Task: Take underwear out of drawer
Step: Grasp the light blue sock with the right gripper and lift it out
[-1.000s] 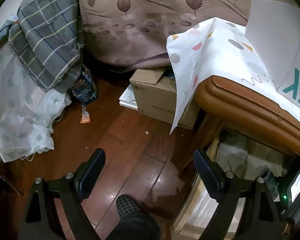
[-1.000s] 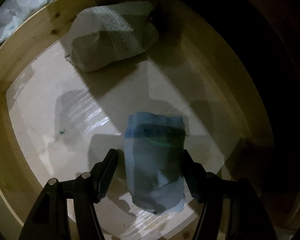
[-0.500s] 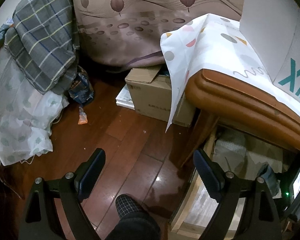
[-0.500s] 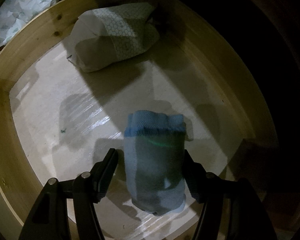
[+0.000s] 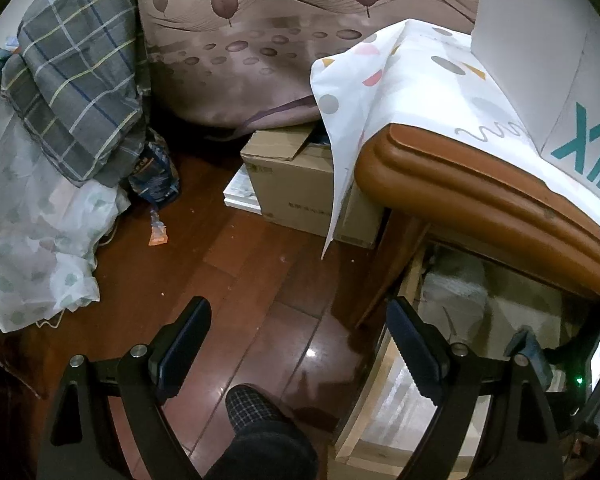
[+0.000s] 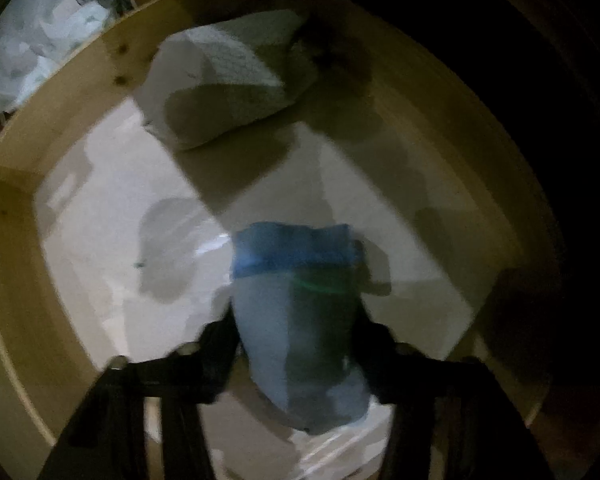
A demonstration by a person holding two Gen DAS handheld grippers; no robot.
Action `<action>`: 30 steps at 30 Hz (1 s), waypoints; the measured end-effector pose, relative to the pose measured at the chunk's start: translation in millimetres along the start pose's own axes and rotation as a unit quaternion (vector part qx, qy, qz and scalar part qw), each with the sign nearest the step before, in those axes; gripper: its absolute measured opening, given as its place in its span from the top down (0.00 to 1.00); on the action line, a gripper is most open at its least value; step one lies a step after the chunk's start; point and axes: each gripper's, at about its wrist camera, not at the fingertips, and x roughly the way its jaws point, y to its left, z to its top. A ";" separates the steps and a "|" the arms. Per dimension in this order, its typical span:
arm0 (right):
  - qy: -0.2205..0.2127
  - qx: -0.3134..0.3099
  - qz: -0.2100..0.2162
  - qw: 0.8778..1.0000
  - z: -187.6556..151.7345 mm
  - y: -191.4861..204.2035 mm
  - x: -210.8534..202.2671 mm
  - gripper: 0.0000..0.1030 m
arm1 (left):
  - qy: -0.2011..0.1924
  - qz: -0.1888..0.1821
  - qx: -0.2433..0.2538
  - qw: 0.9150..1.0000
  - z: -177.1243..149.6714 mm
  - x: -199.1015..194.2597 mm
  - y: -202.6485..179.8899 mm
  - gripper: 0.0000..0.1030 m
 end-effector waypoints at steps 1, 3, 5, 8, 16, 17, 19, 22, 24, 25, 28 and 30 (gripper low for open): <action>0.002 -0.001 0.000 1.000 0.0 -0.8 0.7 0.54 | 0.001 -0.001 0.000 1.000 0.2 0.3 0.4 0.15; 0.003 0.001 0.002 1.000 0.3 -2.3 1.4 0.56 | 0.001 0.000 0.002 1.000 0.4 0.3 -0.6 0.15; 0.003 -0.002 0.004 1.000 -0.8 -3.6 2.7 0.59 | -0.001 0.001 0.003 1.000 0.5 -0.1 -1.8 0.15; 0.004 -0.018 -0.008 1.000 -2.0 -1.7 -1.3 0.63 | -0.002 -0.006 0.004 1.000 0.0 -1.0 -3.4 0.15; 0.012 -0.022 -0.014 1.000 -6.9 8.4 -28.0 0.64 | 0.012 -0.032 0.012 0.999 -4.7 2.7 -10.0 0.15; 0.014 -0.017 -0.010 1.000 -9.9 9.4 -30.0 0.64 | 0.017 -0.039 0.014 0.999 -5.1 4.2 -11.0 0.15; -0.002 -0.029 -0.017 0.999 -19.3 18.6 -43.2 0.64 | 0.020 -0.039 0.021 0.999 -6.9 6.2 -15.3 0.15; -0.024 -0.002 -0.003 1.000 -29.1 22.5 -66.9 0.64 | 0.023 -0.051 0.036 0.998 -10.1 7.9 -24.3 0.15; -0.047 0.021 0.003 0.999 -36.3 18.9 -83.2 0.64 | 0.027 -0.065 0.043 0.997 -12.5 7.9 -30.5 0.15; -0.066 0.047 0.004 0.997 -40.0 15.7 -96.7 0.64 | 0.028 -0.074 0.048 0.996 -13.7 7.3 -33.3 0.15; -0.110 0.098 -0.006 0.989 -51.6 7.1 -122.1 0.64 | 0.034 -0.099 0.067 0.992 -19.4 7.2 -46.3 0.15; -0.132 0.125 -0.012 0.983 -57.5 -1.8 -137.3 0.64 | 0.038 -0.109 0.081 0.990 -24.3 8.1 -55.7 0.15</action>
